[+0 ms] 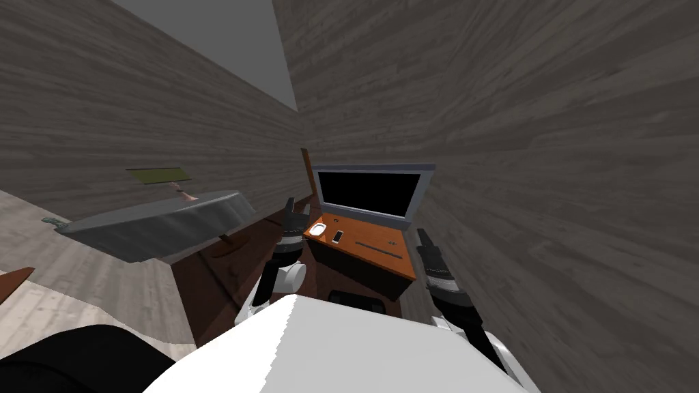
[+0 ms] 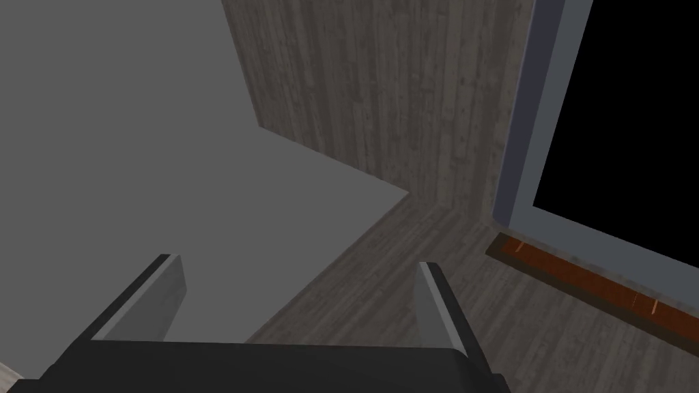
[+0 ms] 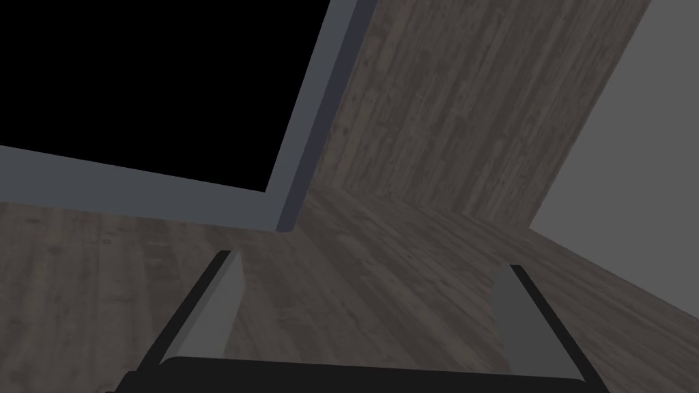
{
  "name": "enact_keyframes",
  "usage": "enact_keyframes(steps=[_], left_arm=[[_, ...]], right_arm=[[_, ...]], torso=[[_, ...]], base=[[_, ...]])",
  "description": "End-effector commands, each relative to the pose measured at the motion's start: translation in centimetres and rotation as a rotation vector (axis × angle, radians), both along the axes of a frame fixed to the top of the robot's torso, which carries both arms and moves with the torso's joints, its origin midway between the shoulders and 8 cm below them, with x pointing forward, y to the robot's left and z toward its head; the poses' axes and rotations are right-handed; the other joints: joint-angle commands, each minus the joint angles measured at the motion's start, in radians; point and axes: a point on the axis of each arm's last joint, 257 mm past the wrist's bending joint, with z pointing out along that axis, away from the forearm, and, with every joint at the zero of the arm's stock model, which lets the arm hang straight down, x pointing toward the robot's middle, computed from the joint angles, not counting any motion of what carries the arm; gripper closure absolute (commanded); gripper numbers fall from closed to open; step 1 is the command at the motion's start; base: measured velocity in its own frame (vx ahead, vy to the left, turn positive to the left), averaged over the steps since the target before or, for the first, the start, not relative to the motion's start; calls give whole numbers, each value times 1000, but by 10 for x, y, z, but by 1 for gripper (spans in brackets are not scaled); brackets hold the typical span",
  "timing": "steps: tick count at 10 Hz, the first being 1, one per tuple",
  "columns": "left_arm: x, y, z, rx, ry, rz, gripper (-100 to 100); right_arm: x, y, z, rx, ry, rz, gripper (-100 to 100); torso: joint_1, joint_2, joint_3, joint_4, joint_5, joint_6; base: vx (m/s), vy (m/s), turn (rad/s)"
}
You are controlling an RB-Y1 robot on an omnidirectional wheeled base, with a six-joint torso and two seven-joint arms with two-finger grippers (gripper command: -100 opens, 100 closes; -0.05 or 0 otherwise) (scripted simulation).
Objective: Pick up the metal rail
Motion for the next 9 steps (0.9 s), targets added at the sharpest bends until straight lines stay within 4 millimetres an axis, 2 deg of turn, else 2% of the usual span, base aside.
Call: enact_keyframes(steps=[1,3,4,5,6,7,9], left_arm=[[0,0,0,0,0,0,0],[0,0,0,0,0,0,0],[0,0,0,0,0,0,0],[0,0,0,0,0,0,0],[0,0,0,0,0,0,0],[0,0,0,0,0,0,0],[0,0,0,0,0,0,0]], right_arm=[[1,1,-29,-44,63,-1,-100],[-2,-2,-77,-125,175,-1,-100],[-3,-4,-86,-124,195,-5,-100],[-7,-7,-113,-166,255,-4,-100],[-8,-8,-116,-166,262,-5,-100],[-14,-10,-139,-211,316,-3,-100],[-15,-12,-146,-210,330,-5,-100]], torso=[[0,0,0,0,0,0],[0,0,0,0,0,-1],[1,0,0,0,0,-1],[1,0,0,0,0,0],[0,0,0,0,0,-1],[-1,0,0,0,0,0],[0,0,0,0,0,0]], base=[[24,38,169],[33,65,383],[30,51,200],[34,50,312],[33,30,125],[37,45,252],[22,22,90]])
